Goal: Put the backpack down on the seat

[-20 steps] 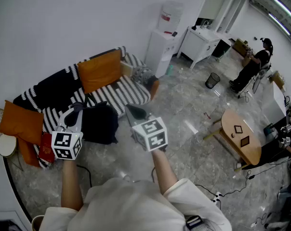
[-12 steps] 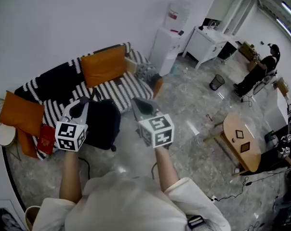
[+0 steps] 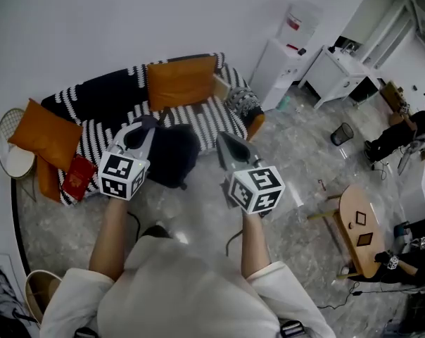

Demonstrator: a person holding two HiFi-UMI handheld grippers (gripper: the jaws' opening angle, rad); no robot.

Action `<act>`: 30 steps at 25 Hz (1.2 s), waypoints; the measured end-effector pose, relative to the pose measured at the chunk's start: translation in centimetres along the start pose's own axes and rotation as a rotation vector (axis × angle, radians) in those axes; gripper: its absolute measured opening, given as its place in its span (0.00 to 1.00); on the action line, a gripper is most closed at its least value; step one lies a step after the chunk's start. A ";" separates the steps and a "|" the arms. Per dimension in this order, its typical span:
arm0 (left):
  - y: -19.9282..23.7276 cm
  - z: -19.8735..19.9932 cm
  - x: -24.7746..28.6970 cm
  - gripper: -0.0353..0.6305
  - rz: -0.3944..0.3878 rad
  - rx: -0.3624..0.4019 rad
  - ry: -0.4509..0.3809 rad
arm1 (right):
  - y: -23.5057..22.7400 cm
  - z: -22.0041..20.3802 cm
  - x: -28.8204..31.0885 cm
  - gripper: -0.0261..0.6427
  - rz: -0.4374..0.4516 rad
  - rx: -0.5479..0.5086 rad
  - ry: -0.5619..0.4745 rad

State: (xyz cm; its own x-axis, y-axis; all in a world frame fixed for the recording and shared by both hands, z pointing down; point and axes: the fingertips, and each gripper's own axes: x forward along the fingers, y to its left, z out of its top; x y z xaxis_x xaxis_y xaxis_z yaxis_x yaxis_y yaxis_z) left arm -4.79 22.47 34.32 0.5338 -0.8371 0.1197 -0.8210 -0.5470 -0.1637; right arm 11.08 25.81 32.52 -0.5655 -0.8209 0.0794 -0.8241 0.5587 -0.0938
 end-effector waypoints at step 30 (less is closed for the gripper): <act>17.9 -3.0 21.1 0.07 -0.052 -0.055 0.038 | -13.2 -0.2 25.7 0.05 -0.031 0.044 0.081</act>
State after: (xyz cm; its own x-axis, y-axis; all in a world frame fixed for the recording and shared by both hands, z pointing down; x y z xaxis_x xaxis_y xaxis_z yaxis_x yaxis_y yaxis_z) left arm -8.83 -4.94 36.81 0.5686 -0.8060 0.1643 -0.8029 -0.5873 -0.1026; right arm 7.43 -2.63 36.00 -0.5420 -0.8245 0.1628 -0.8400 0.5260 -0.1329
